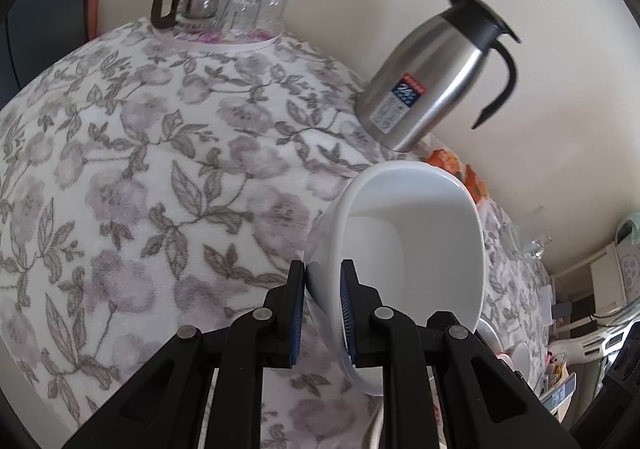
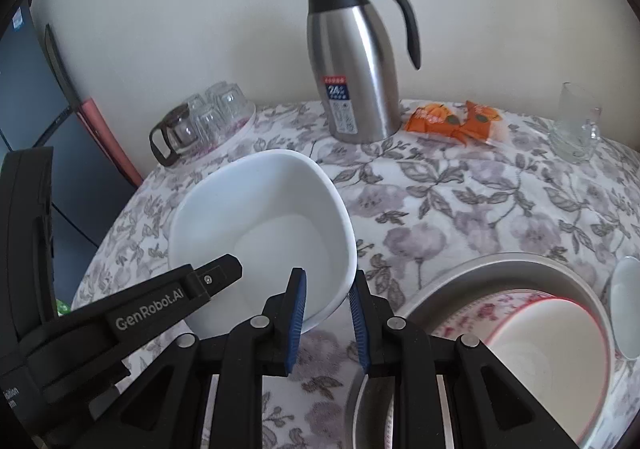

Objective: Organize plates and bowls
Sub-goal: 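Lift the MAX bowl with both grippers and carry it over the basin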

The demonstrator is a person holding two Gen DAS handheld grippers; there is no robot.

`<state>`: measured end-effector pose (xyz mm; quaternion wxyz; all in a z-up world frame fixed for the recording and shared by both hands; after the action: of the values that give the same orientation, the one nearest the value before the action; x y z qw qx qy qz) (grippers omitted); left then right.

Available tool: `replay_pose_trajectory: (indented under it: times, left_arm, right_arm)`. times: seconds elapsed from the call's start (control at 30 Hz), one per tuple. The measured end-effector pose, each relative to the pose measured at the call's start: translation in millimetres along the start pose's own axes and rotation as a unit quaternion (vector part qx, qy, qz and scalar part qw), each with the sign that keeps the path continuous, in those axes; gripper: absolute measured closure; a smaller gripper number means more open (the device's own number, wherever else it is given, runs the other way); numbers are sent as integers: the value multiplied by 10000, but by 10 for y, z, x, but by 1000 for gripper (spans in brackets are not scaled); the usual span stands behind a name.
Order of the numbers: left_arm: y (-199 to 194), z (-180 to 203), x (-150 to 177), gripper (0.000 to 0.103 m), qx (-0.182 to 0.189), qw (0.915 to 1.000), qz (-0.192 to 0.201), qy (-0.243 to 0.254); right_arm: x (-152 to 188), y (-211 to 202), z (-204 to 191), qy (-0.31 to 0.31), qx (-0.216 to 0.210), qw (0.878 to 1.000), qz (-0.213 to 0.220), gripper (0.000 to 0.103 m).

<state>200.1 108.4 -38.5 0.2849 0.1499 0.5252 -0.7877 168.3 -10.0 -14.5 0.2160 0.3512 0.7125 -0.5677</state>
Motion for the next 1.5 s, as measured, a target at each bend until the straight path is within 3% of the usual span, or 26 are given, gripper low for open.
replay_pose_trajectory:
  times: [0.7, 1.5]
  left_arm:
    - [-431, 882, 279, 85, 464, 9963, 213, 685]
    - [-613, 1394, 637, 85, 624, 9915, 219, 1123]
  right_arm:
    - [-36, -825, 698, 697, 18, 9953, 676, 79]
    - [64, -1272, 1181, 1076, 137, 9910, 785, 79]
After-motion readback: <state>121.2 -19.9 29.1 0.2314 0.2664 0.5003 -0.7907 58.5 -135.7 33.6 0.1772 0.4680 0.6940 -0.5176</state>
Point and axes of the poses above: each gripper's, at about its wrist camera, not at the fingertips, and y roughly the way its jaws point, z to its right, x to its underside, the point moved 6 cm from there along y, roughly the way its jaws point, and after that the axes turned 7 degrees about z, right-handed, at the moved point
